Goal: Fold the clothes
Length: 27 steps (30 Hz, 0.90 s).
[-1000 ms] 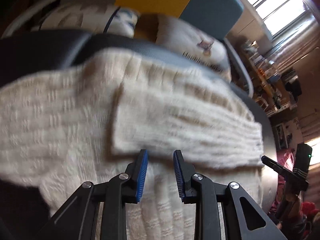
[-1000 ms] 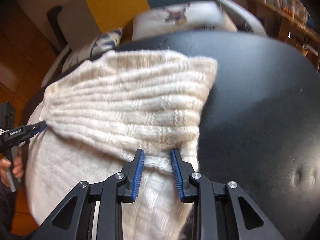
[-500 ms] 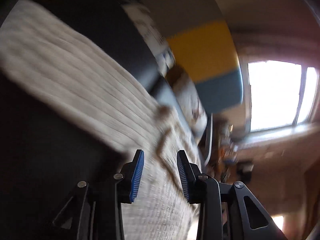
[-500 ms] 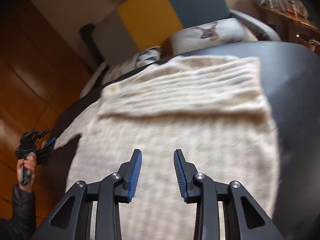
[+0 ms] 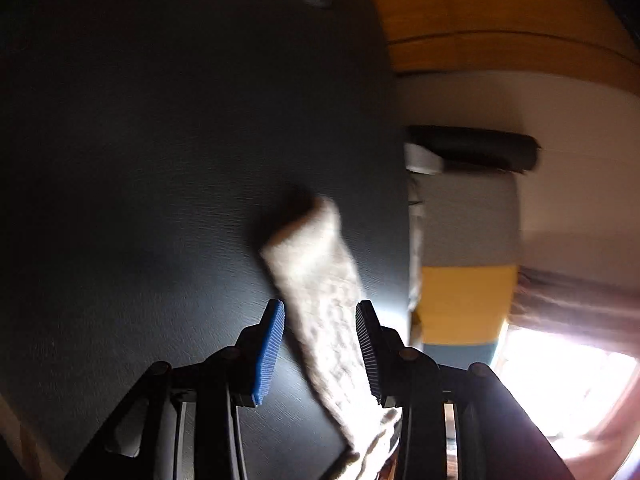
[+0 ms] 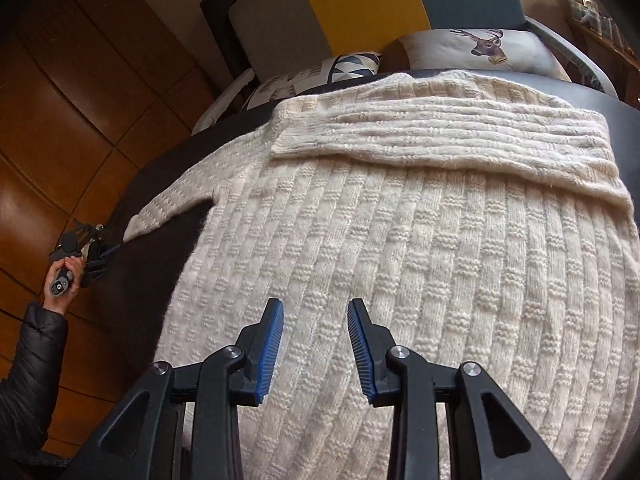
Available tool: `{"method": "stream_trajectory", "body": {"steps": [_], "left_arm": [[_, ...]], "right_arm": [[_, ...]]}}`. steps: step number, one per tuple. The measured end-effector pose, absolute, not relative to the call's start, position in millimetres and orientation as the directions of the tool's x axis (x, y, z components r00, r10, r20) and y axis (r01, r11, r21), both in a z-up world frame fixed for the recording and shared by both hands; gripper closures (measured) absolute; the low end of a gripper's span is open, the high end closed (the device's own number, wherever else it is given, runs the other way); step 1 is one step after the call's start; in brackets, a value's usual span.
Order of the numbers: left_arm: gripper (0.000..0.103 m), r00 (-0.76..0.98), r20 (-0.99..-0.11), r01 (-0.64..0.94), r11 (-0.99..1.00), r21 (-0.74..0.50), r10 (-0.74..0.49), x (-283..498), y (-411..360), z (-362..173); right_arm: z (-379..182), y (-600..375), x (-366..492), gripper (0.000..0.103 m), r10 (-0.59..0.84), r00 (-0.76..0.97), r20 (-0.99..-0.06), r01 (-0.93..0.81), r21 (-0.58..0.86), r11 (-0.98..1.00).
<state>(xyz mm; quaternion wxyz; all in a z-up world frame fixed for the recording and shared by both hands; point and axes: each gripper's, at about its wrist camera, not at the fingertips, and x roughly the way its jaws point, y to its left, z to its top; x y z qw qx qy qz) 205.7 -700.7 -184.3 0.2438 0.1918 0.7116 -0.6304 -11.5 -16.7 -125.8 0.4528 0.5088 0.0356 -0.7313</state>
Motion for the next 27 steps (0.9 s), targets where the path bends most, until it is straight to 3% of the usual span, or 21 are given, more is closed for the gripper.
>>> {"method": "stream_trajectory", "body": {"steps": [11, 13, 15, 21, 27], "left_arm": [[0.061, -0.810, -0.583, 0.552, 0.254, -0.795, -0.065, 180, -717, -216], [0.066, -0.798, -0.597, 0.555, 0.287, -0.781, -0.079, 183, -719, -220], [0.096, -0.788, -0.609, 0.555, 0.323, -0.767, -0.093, 186, -720, -224], [0.098, -0.780, -0.608, 0.545, 0.319, -0.776, -0.148, 173, -713, -216], [0.098, -0.867, -0.492, 0.482, 0.112, -0.869, -0.085, 91, -675, -146]], "right_arm": [[-143, -20, -21, 0.070, -0.586, -0.075, -0.807, 0.669, 0.395, -0.629], [-147, -20, -23, 0.070, -0.580, -0.069, -0.811, 0.663, 0.397, -0.634], [-151, -18, -24, 0.070, -0.576, -0.064, -0.815, 0.661, 0.398, -0.636], [-149, -3, -30, 0.070, -0.584, -0.075, -0.808, 0.644, 0.408, -0.647], [-153, 25, -49, 0.070, -0.610, -0.107, -0.785, 0.561, 0.459, -0.689]]}}
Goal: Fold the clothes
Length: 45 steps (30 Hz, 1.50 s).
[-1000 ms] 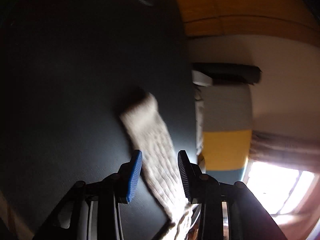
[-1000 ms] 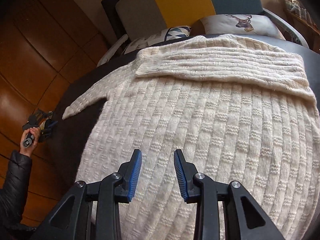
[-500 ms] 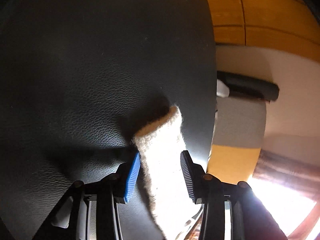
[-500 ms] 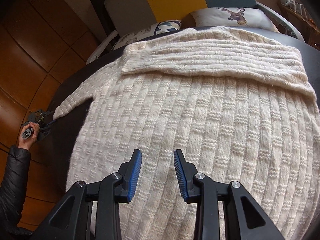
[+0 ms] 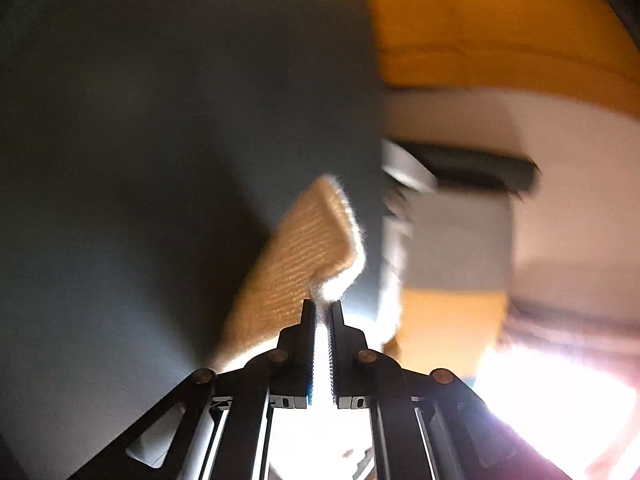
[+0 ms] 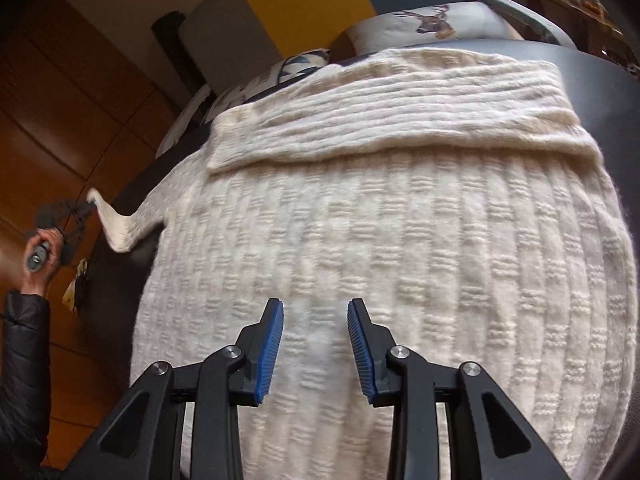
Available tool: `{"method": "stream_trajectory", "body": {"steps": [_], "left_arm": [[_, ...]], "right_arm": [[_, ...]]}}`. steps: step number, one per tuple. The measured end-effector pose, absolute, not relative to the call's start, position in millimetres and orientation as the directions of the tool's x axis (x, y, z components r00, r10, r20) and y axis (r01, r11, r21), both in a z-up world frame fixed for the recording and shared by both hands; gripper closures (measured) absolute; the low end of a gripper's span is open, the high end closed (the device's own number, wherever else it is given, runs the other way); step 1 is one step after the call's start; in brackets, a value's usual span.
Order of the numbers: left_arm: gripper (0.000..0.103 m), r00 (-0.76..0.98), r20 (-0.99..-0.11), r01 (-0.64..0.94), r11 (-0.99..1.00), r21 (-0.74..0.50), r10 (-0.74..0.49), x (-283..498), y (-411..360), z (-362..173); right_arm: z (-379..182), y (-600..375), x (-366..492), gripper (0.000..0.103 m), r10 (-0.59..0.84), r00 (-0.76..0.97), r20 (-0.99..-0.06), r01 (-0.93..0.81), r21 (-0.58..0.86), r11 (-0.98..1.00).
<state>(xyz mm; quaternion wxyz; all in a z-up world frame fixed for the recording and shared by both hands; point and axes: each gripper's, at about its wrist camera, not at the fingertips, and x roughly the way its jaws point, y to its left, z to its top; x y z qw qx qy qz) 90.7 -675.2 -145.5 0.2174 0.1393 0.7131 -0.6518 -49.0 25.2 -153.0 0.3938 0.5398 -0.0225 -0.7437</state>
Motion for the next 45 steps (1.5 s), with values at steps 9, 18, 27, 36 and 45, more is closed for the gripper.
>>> {"method": "stream_trajectory", "body": {"steps": [9, 18, 27, 36, 45], "left_arm": [[0.098, -0.882, -0.404, 0.337, -0.273, -0.901, 0.244, -80, -506, -48], [0.098, -0.666, -0.566, 0.272, -0.548, -0.791, 0.486, -162, -305, -79], [0.087, -0.483, -0.677, 0.270, -0.641, -0.718, 0.555, -168, -238, -140], [0.070, -0.602, -0.520, 0.221, -0.500, -0.837, 0.606, -108, -309, -109], [0.069, -0.771, -0.413, 0.387, -0.158, -0.908, 0.485, -15, -421, -162]], "right_arm": [[-164, 62, -70, 0.070, -0.652, -0.111, -0.750, 0.471, 0.538, -0.699], [-157, 69, -80, 0.070, -0.652, -0.151, -0.743, 0.498, 0.512, -0.700], [-139, 65, -124, 0.065, -0.773, -0.158, -0.615, 0.418, 0.667, -0.616], [-175, 27, -185, 0.068, -0.872, -0.155, -0.464, 0.110, 0.869, -0.482], [-193, -12, -192, 0.078, -0.848, -0.178, -0.499, 0.019, 0.860, -0.510]]}}
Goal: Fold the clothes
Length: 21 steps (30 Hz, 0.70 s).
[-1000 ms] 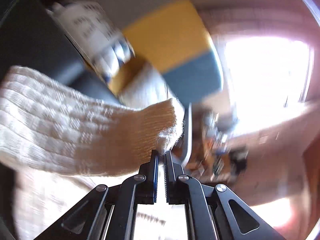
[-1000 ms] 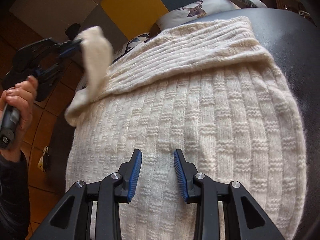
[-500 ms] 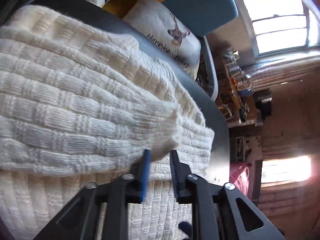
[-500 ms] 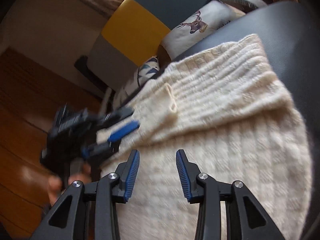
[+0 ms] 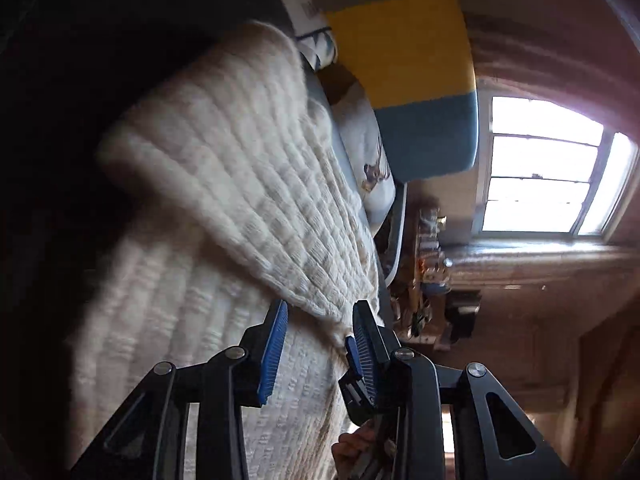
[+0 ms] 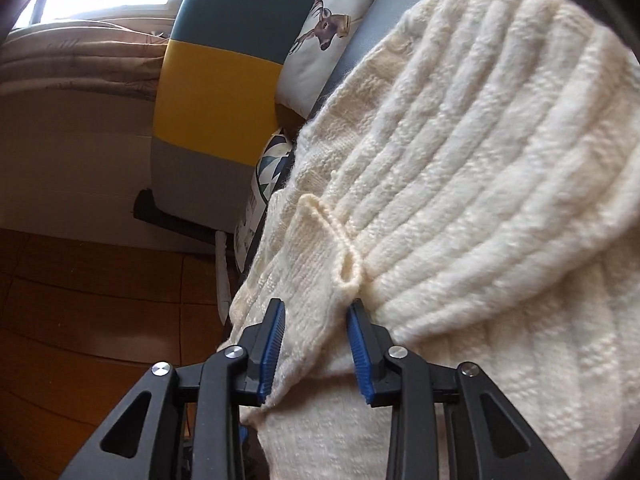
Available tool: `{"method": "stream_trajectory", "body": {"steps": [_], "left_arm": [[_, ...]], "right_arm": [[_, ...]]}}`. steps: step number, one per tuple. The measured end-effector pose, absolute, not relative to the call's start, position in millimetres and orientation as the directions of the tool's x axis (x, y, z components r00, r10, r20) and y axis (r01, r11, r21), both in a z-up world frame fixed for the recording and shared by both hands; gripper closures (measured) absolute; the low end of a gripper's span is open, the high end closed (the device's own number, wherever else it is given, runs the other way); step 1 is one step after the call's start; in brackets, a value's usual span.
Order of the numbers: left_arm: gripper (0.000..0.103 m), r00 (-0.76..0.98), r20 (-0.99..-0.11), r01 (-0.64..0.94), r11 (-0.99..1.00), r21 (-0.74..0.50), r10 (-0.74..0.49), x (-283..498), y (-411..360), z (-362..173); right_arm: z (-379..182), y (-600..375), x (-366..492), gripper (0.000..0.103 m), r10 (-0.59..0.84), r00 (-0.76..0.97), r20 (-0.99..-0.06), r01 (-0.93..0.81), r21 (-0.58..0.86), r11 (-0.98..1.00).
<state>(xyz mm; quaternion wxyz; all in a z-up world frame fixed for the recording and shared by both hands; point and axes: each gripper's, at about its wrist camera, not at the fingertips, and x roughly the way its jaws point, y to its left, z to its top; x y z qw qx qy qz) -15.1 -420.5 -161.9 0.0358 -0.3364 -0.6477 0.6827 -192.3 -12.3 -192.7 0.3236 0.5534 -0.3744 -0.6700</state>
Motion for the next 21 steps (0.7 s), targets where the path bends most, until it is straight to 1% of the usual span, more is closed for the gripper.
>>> {"method": "stream_trajectory", "body": {"steps": [1, 2, 3, 6, 10, 12, 14, 17, 19, 20, 21], "left_arm": [[0.068, -0.792, -0.387, 0.386, -0.104, -0.917, 0.473, -8, -429, -168], [0.067, -0.812, -0.360, 0.382, -0.047, -0.923, 0.459, 0, -437, -173], [0.066, -0.832, -0.334, 0.376, 0.009, -0.926, 0.443, 7, -445, -178], [0.064, -0.865, -0.293, 0.365, 0.112, -0.924, 0.408, 21, -458, -188], [0.059, -0.884, -0.265, 0.355, 0.184, -0.917, 0.384, 20, -456, -197], [0.057, -0.889, -0.253, 0.351, 0.212, -0.912, 0.382, 13, -453, -202], [0.056, -0.895, -0.251, 0.351, 0.235, -0.906, 0.369, 5, -453, -204], [0.056, -0.899, -0.269, 0.360, 0.233, -0.903, 0.346, -9, -456, -205], [0.056, -0.904, -0.271, 0.359, 0.241, -0.902, 0.332, -14, -459, -206], [0.056, -0.907, -0.270, 0.355, 0.242, -0.903, 0.323, -16, -461, -206], [0.056, -0.907, -0.273, 0.356, 0.235, -0.905, 0.320, -16, -462, -206]], "right_arm": [[-192, -20, -193, 0.087, -0.834, -0.172, -0.525, 0.030, 0.843, -0.537], [-191, -28, -194, 0.097, -0.802, -0.162, -0.575, 0.050, 0.807, -0.589], [-188, -36, -194, 0.097, -0.772, -0.158, -0.616, 0.074, 0.772, -0.632], [-176, -50, -194, 0.097, -0.730, -0.161, -0.664, 0.158, 0.713, -0.683], [-140, -65, -196, 0.097, -0.712, -0.169, -0.682, 0.294, 0.655, -0.696], [-117, -74, -196, 0.097, -0.702, -0.185, -0.688, 0.374, 0.612, -0.697], [-91, -80, -197, 0.097, -0.704, -0.205, -0.680, 0.436, 0.580, -0.688], [-48, -80, -193, 0.097, -0.711, -0.247, -0.659, 0.508, 0.537, -0.674], [-28, -63, -192, 0.097, -0.713, -0.289, -0.639, 0.523, 0.519, -0.676], [-25, -54, -195, 0.097, -0.708, -0.306, -0.636, 0.518, 0.513, -0.685], [-34, -45, -200, 0.097, -0.695, -0.308, -0.649, 0.494, 0.515, -0.700]]}}
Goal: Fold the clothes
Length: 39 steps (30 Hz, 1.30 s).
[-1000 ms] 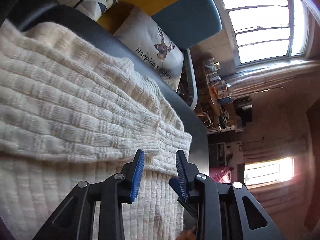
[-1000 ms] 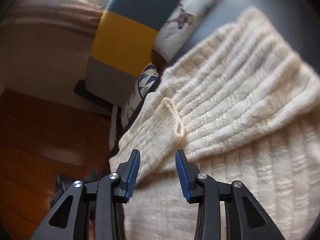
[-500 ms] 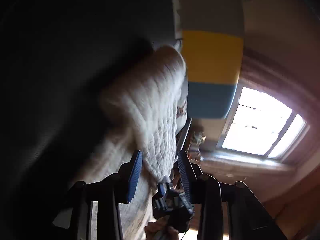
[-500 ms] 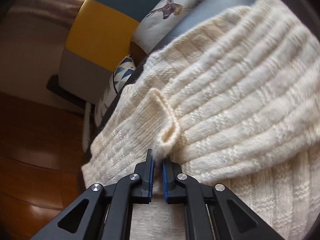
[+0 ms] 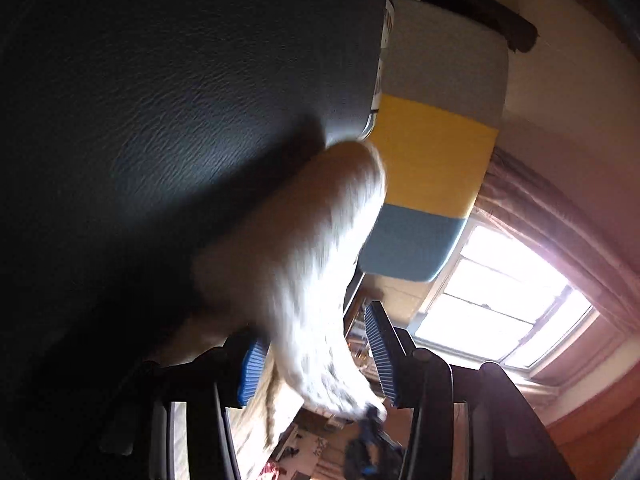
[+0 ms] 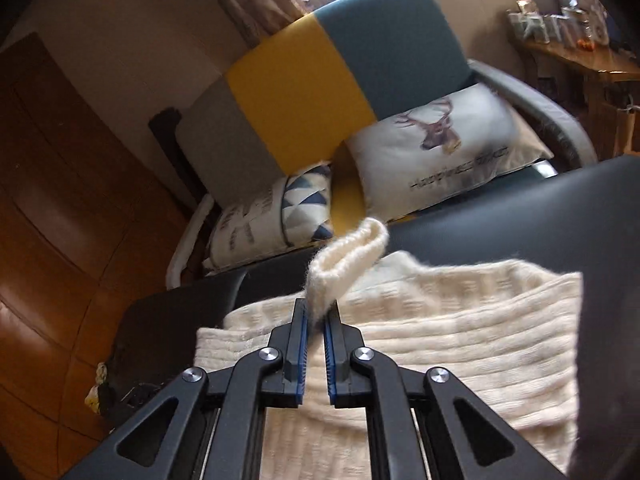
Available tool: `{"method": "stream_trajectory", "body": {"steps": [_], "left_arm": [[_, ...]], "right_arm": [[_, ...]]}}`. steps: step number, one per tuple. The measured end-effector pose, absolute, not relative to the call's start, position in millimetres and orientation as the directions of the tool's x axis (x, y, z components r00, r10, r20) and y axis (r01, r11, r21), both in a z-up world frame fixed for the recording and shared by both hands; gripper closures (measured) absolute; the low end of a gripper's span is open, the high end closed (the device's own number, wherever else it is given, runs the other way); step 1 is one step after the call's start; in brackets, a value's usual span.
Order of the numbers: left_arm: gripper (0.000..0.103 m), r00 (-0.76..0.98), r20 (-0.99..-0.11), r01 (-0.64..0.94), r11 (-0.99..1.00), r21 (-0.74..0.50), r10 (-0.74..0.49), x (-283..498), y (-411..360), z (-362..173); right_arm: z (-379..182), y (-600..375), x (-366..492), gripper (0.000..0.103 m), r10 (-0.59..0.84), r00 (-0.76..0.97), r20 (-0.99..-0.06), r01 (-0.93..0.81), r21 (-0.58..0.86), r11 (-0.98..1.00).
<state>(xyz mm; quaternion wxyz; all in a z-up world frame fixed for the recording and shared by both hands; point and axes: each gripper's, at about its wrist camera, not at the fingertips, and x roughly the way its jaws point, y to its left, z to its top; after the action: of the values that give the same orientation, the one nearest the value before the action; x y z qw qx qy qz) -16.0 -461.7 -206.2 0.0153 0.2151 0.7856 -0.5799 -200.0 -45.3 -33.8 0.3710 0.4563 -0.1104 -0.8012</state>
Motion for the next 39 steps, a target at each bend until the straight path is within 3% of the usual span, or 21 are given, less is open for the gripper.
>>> {"method": "stream_trajectory", "body": {"steps": [7, 9, 12, 16, 20, 23, 29, 32, 36, 39], "left_arm": [[0.061, -0.889, -0.320, 0.384, 0.154, -0.910, 0.328, -20, -463, -201], [0.083, -0.878, -0.347, 0.395, 0.091, -0.914, 0.328, -24, -461, -194], [0.095, -0.862, -0.390, 0.409, -0.009, -0.913, 0.325, -30, -459, -183], [0.095, -0.856, -0.424, 0.373, -0.215, -0.903, 0.295, -38, -453, -154], [0.095, -0.805, -0.509, 0.399, -0.357, -0.845, 0.305, -47, -442, -144], [0.095, -0.756, -0.570, 0.451, -0.376, -0.809, 0.322, -52, -436, -157], [0.095, -0.732, -0.593, 0.480, -0.364, -0.798, 0.336, -44, -434, -167], [0.095, -0.746, -0.557, 0.474, -0.296, -0.829, 0.365, -37, -432, -167], [0.083, -0.788, -0.457, 0.463, -0.093, -0.882, 0.413, -20, -440, -186], [0.082, -0.833, -0.389, 0.434, 0.029, -0.901, 0.393, -6, -446, -195]], "right_arm": [[-117, -2, -221, 0.097, -0.643, -0.241, -0.727, 0.313, 0.569, -0.760], [-132, 0, -221, 0.097, -0.633, -0.227, -0.740, 0.301, 0.565, -0.768], [-132, 3, -222, 0.097, -0.641, -0.224, -0.734, 0.319, 0.566, -0.760], [-93, 14, -211, 0.097, -0.707, -0.308, -0.637, 0.432, 0.568, -0.700], [-130, 29, -219, 0.097, -0.643, -0.294, -0.707, 0.332, 0.555, -0.763], [-161, 41, -221, 0.097, -0.642, -0.267, -0.719, 0.256, 0.589, -0.766], [-150, 53, -216, 0.097, -0.671, -0.323, -0.667, 0.267, 0.616, -0.741], [-151, 59, -213, 0.097, -0.651, -0.337, -0.680, 0.253, 0.600, -0.758], [-166, 61, -218, 0.097, -0.631, -0.309, -0.711, 0.223, 0.591, -0.775], [-160, 55, -218, 0.096, -0.603, -0.297, -0.740, 0.258, 0.546, -0.797]]}}
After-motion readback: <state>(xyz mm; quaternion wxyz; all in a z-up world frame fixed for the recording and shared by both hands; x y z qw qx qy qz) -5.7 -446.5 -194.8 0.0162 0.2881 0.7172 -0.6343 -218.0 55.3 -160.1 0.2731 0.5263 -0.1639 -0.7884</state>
